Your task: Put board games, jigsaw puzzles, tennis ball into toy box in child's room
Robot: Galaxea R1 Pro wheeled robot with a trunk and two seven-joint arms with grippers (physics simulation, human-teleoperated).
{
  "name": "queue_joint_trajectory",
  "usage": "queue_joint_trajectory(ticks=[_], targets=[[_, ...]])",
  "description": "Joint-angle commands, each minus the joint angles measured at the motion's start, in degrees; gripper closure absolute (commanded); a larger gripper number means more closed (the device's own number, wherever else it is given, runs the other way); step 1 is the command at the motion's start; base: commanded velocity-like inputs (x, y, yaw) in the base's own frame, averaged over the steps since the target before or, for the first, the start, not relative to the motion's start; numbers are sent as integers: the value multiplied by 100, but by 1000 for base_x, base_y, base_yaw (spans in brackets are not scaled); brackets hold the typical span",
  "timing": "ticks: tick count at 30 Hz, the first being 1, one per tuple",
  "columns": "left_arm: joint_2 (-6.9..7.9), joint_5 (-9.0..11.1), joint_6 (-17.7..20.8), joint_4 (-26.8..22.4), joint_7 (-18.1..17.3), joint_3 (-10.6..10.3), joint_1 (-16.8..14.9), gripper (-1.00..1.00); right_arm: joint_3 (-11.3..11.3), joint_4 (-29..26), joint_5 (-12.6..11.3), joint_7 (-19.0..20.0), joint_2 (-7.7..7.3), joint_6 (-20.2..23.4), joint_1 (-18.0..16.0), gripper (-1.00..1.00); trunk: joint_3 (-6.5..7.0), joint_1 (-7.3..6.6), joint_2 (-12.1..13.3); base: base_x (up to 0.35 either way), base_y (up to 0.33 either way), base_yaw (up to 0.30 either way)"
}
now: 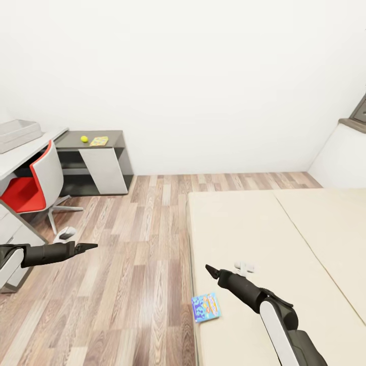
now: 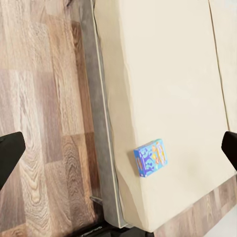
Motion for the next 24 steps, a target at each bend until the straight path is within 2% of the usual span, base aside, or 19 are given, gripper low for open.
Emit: queue_joint_trajectory(ticks=[1,24], targets=[[6,26,25,1,-3,-13,-6,-100,-8,-3,-2,1,3,30,-4,-100,-1,4,-11,0,0,0],[6,25,22,1,1,-12,-6,-100,-8,6,-9,-102,3,29,-2,-100,216,4,-11,0,0,0]])
